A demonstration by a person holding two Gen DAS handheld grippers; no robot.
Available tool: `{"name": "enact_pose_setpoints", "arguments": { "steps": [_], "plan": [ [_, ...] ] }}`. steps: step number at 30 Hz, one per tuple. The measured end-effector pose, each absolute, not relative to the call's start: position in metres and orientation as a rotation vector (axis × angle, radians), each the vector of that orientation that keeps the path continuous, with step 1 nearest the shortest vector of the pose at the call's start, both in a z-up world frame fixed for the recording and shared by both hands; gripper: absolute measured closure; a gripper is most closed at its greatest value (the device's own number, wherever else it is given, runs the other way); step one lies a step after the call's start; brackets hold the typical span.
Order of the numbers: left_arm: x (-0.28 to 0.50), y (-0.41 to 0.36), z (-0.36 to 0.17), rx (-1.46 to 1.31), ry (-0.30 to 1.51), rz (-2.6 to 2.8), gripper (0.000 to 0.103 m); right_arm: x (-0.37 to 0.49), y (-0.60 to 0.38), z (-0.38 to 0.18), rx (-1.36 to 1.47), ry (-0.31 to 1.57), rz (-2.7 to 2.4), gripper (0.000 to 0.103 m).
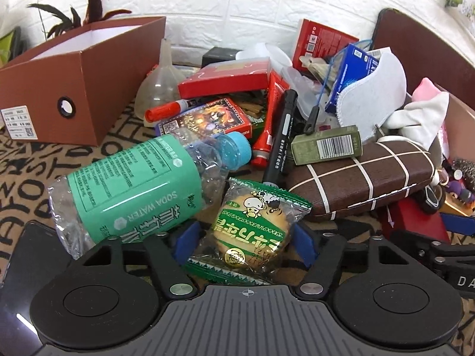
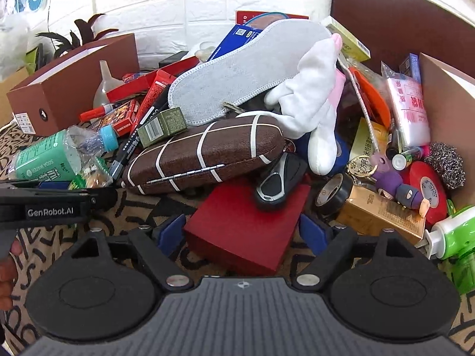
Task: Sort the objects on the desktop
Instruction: 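Reach the left tool to the snack bun packet while the right tool reaches the red box, then close the left tool on the bun packet while the right tool grips the red box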
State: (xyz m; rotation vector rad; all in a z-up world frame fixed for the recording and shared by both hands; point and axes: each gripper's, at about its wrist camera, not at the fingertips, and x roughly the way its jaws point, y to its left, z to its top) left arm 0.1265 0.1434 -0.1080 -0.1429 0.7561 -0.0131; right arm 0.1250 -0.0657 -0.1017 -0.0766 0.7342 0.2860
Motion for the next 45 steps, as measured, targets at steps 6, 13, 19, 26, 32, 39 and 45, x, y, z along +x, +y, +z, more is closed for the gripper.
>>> {"name": "enact_pose_setpoints", "arguments": {
  "steps": [6,13,19,26,32,39,45],
  "plan": [
    [0.115,0.132,-0.105,-0.129,0.780,-0.056,0.038,0.116,-0.078,-0.099,-0.070,0.750,0.303,0.023],
    [0.092,0.102,-0.101,-0.118,0.823,-0.166,0.042,0.086,-0.108,-0.096,-0.085,0.780,0.321,0.023],
    [0.075,0.073,-0.103,-0.062,0.837,-0.264,0.033,0.055,-0.129,-0.095,-0.093,0.811,0.333,0.023],
    [0.078,0.060,-0.104,-0.043,0.832,-0.232,0.020,0.059,-0.122,-0.096,-0.085,0.798,0.310,0.020],
    [0.082,0.059,-0.102,-0.030,0.850,-0.236,0.028,0.070,-0.124,-0.098,-0.022,0.819,0.287,0.014],
    [0.087,0.056,-0.104,-0.010,0.846,-0.220,0.029,0.077,-0.125,-0.105,-0.045,0.833,0.247,0.027],
    [0.088,0.046,-0.107,0.041,0.822,-0.202,0.039,0.080,-0.126,-0.115,-0.057,0.835,0.231,0.029]
  ]
}}
